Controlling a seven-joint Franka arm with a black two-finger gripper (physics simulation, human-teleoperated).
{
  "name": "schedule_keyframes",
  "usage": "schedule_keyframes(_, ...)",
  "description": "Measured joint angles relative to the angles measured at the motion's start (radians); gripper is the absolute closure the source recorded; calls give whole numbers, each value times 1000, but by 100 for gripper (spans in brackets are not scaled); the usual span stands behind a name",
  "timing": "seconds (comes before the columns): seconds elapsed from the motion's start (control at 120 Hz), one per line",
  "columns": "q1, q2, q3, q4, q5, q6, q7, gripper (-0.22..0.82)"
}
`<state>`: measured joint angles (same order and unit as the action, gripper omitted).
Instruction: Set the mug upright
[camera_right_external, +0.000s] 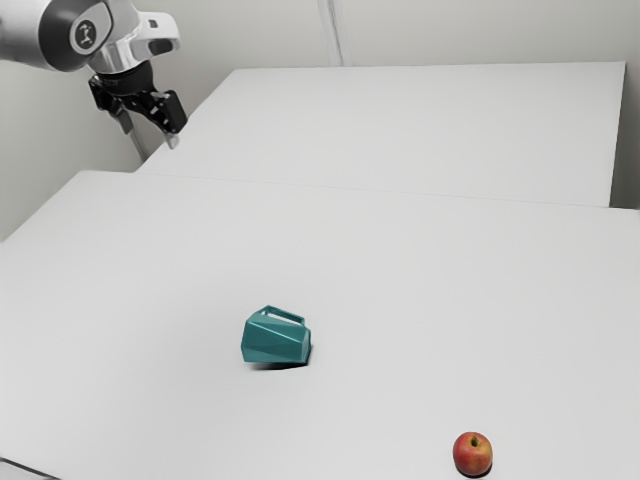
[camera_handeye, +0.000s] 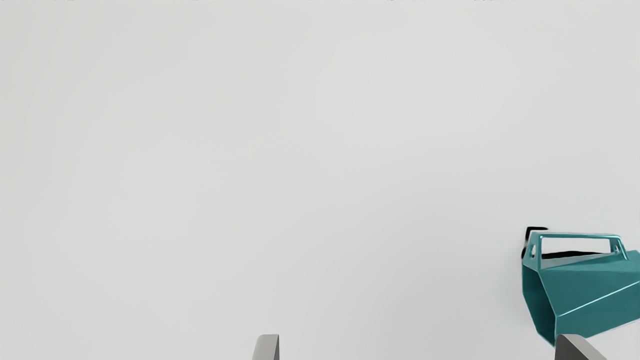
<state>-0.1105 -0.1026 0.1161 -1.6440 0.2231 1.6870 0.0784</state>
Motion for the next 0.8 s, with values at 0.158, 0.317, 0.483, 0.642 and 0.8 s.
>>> schedule_keyframes(0.158, 1, 0, -2, -7, -1, 7, -8, 0)
schedule_keyframes(0.317, 2, 13, 2, -15, -1, 23, -16, 0)
schedule_keyframes(0.483, 71, 41, 4, -79, -165, 26, -21, 0)
schedule_keyframes(0.642, 148, 99, 4, -143, -347, 25, -27, 0)
schedule_keyframes(0.8, 203, 152, 5, -246, -537, 28, -44, 0)
